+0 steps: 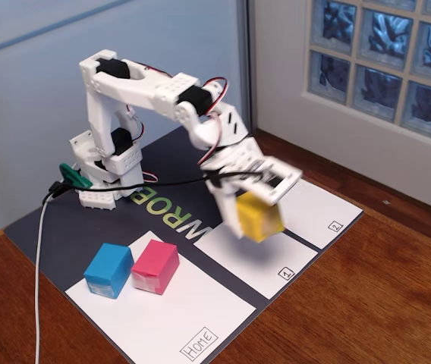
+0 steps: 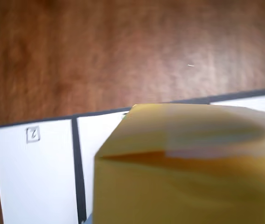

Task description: Move box yellow to home

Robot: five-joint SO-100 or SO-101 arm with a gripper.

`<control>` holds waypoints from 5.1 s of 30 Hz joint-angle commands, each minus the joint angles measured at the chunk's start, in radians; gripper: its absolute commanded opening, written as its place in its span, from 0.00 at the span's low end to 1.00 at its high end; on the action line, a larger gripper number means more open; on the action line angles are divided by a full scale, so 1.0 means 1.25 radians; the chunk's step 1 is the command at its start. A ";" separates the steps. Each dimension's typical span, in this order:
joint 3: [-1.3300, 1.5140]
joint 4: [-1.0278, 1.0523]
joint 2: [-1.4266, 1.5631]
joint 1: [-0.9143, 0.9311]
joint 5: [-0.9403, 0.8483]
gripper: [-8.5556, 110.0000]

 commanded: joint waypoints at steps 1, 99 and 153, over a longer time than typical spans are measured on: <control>-0.037 0.013 0.052 0.052 0.060 0.07; -0.103 -0.013 0.000 0.399 -0.043 0.31; 0.885 0.309 1.133 0.049 -0.341 0.07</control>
